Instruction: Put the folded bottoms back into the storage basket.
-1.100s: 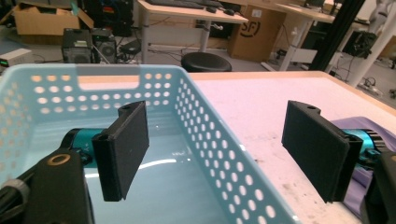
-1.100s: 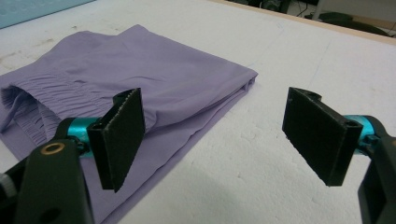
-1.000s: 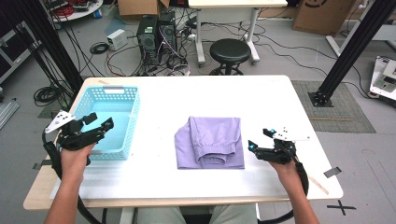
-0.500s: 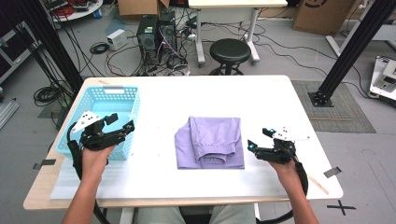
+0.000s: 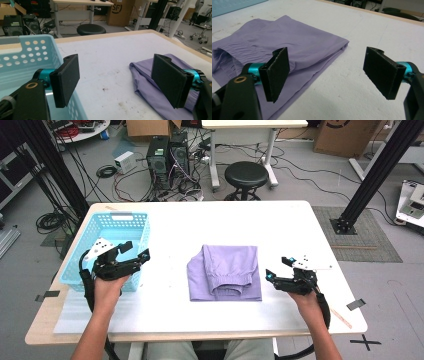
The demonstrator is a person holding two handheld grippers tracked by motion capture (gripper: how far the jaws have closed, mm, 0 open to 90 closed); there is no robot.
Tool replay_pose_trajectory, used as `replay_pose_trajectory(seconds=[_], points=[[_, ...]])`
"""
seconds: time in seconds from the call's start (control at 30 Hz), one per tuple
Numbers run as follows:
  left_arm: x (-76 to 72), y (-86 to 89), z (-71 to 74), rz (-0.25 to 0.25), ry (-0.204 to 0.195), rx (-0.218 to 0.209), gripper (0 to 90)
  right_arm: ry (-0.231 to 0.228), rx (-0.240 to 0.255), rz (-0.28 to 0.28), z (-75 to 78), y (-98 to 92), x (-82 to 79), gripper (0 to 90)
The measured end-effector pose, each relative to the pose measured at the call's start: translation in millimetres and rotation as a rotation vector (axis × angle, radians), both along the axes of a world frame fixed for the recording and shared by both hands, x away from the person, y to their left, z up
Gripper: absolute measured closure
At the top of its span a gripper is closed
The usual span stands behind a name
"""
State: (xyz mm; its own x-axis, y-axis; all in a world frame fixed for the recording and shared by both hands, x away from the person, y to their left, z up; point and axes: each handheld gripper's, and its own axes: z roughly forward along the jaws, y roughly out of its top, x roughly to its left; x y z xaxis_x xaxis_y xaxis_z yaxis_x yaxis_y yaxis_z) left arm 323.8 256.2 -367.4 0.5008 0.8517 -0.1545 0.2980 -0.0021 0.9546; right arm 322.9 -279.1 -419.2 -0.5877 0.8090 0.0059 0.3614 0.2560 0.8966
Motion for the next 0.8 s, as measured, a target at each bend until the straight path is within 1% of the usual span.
replay_pose_trajectory(seconds=[0.2,0.43,0.63,0.7,0.77,0.8], points=[[5.9,-17.0,0.8,-0.024,-0.004,-0.008,23.1,0.000,0.004,-0.010,0.2,-4.1,0.5,21.4],[8.2,-42.6,-4.5,-0.063,0.004,0.006,23.1,-0.004,0.005,-0.006,0.4,-5.7,0.0,21.4],[16.0,-67.3,-14.6,-0.092,0.040,0.013,23.1,0.001,-0.001,0.000,-1.4,-4.6,-0.9,21.4],[20.3,-77.1,-20.9,-0.101,0.067,0.013,23.1,-0.003,-0.001,0.002,-1.7,-5.3,-0.6,21.4],[23.6,-85.0,-26.1,-0.106,0.086,0.020,23.1,0.001,0.001,0.000,-2.0,-5.4,-1.1,21.4],[25.9,-90.8,-29.4,-0.113,0.104,0.031,23.1,0.002,0.001,0.000,-2.1,-5.4,-1.2,21.4]])
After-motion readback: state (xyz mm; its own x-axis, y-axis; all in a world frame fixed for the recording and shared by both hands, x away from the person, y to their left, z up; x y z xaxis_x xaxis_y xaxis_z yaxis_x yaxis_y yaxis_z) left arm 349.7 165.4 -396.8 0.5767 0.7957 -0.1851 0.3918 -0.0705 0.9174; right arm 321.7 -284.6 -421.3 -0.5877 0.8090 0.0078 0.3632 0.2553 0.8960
